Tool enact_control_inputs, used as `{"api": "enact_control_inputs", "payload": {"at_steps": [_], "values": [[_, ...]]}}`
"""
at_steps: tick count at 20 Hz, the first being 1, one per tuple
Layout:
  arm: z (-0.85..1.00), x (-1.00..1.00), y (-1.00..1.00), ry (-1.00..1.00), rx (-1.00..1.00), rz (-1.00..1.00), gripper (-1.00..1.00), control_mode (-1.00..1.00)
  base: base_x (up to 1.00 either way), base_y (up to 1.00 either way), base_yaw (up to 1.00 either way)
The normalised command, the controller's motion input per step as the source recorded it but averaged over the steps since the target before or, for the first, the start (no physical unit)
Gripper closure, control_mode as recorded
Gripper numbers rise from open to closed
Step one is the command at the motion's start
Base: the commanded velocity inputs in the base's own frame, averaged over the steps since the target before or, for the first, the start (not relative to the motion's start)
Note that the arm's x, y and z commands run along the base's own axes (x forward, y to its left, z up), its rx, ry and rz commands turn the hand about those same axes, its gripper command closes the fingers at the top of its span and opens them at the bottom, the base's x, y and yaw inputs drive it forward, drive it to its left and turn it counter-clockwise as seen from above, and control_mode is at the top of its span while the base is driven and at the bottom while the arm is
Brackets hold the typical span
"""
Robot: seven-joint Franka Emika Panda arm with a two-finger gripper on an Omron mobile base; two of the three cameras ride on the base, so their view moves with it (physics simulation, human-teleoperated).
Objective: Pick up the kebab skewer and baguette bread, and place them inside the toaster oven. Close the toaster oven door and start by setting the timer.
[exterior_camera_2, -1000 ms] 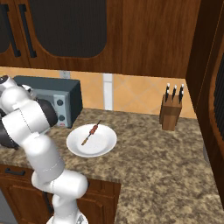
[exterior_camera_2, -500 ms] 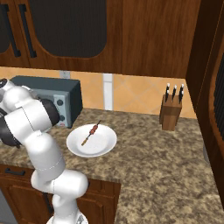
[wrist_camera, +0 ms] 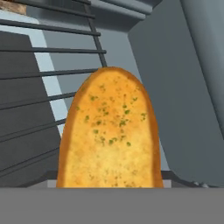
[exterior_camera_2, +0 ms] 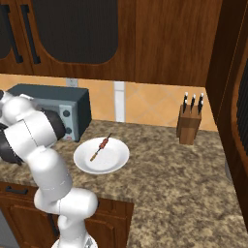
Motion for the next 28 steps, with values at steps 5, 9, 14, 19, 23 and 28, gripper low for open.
{"api": "enact_control_inputs", "payload": {"at_steps": [5, 9, 14, 19, 23, 28], "values": [[0.01, 0.29, -0.05, 0.01, 0.01, 0.00, 1.00, -1.00, 0.00, 0.00, 0.00], [0.00, 0.33, -0.01, 0.00, 0.00, 0.00, -1.00, -1.00, 0.00, 0.00, 0.00], [0.00, 0.25, 0.00, 0.00, 0.00, 0.00, -1.00, -1.00, 0.00, 0.00, 0.00], [0.00, 0.08, 0.00, 0.00, 0.00, 0.00, -1.00, -1.00, 0.00, 0.00, 0.00], [0.00, 0.10, 0.00, 0.00, 0.00, 0.00, -1.00, -1.00, 0.00, 0.00, 0.00], [0.05, -0.01, 0.00, 0.00, 0.01, 0.00, -1.00, -1.00, 0.00, 0.00, 0.00]]}}
